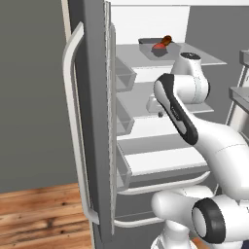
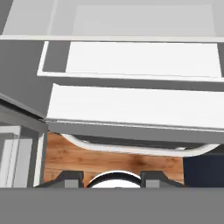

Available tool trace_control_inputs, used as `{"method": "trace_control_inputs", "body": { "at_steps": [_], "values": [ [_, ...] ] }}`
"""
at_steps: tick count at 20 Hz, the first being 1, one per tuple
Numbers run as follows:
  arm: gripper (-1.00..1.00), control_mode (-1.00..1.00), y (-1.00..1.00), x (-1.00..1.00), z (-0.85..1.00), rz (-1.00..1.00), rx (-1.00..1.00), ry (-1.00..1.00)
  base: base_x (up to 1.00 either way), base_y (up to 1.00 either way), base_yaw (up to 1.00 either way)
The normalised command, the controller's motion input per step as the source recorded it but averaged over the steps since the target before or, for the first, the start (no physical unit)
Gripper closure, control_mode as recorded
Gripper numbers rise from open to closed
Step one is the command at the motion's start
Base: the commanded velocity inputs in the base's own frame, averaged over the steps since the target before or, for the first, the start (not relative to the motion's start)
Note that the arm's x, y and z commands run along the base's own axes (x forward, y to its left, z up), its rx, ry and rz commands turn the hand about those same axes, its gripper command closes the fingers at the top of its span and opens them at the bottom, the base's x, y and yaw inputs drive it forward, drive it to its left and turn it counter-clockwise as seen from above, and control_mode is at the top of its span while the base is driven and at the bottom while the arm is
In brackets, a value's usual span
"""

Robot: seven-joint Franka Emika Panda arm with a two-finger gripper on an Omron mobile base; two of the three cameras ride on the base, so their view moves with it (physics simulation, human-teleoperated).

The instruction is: Place the tupperware containing the chicken drumstick and onion meal in the microwave. Close the microwave door and press the start button to reheat the meal.

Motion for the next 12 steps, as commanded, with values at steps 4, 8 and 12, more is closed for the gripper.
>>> {"method": "trace_control_inputs", "body": {
  "at_steps": [4, 8, 12],
  "values": [
    [-1.00, -1.00, 0.00, -0.09, 0.05, 0.00, 0.00, -0.11, 0.00, 0.00, 0.00],
    [-1.00, -1.00, -0.14, -0.10, 0.23, 0.00, 0.00, -0.18, 0.00, 0.00, 0.00],
    [-1.00, -1.00, -0.02, -0.12, 0.30, 0.00, 0.00, -0.32, 0.00, 0.00, 0.00]
  ]
}}
